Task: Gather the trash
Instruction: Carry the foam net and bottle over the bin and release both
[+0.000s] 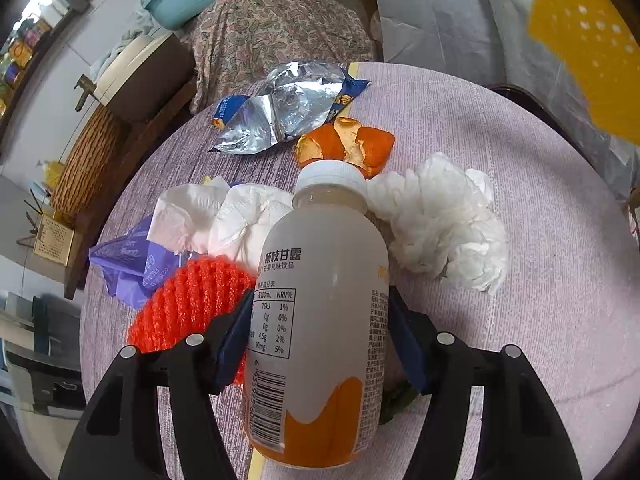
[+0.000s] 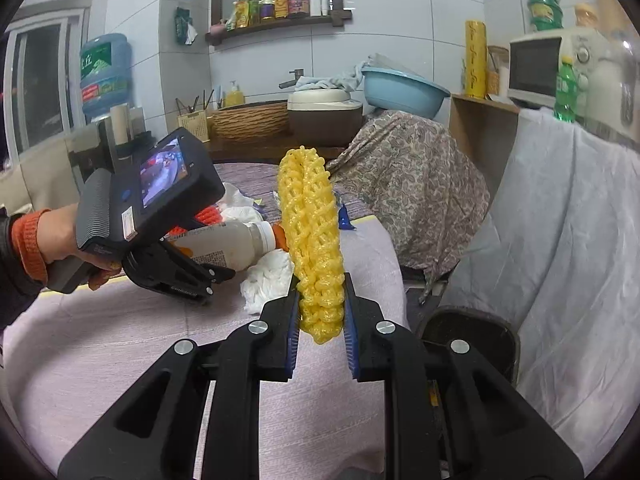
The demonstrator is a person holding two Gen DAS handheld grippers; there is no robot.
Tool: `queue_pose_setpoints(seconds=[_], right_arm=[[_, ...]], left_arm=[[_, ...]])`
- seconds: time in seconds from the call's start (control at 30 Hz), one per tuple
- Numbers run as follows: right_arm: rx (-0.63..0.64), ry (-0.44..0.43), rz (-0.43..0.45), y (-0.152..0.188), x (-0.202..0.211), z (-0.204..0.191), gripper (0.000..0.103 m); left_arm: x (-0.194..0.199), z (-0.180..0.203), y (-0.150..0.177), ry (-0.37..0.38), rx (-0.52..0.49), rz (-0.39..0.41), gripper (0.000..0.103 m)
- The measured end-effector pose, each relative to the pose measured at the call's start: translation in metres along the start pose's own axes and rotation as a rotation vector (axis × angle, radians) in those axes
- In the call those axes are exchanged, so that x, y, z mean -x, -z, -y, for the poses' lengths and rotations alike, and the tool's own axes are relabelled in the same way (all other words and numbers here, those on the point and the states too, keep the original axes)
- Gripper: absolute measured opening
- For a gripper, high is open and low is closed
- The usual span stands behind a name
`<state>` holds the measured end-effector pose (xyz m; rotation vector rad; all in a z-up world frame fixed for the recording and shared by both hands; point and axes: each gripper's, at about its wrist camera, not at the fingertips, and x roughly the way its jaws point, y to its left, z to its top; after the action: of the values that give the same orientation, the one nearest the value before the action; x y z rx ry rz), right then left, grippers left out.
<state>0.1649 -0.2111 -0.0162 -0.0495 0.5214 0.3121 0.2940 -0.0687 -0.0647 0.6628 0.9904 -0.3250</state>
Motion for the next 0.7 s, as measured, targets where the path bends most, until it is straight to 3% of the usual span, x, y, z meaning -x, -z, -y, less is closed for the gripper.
queue_pose_setpoints(seconds=[0.1,0.3,0.47,0.57,0.7], right_arm=[[-0.032,-0.018,0.002,0.005,0.005,0.002,0.02],[-0.106,-0.076,0.014,0.017,0.017,0.008,0.019],[-0.143,-0.11,0.038,0.032,0.03,0.012,0.02],[-0.178,-0.114,0.048,0.042,0.04,0.02,0.02],[-0.237,-0.092,0.063,0.057,0.052,0.039,0.02]], left_arm=[[0.012,-0.006,0.01,0.025,0.068,0.044,0.061],[0.05,-0.017,0.044,0.088,0.258,0.196,0.061],[0.087,-0.014,0.075,0.098,0.387,0.336,0.061],[0.107,-0.004,0.091,0.16,0.468,0.418,0.061],[0.124,0.025,0.096,0.212,0.494,0.497,0.061]])
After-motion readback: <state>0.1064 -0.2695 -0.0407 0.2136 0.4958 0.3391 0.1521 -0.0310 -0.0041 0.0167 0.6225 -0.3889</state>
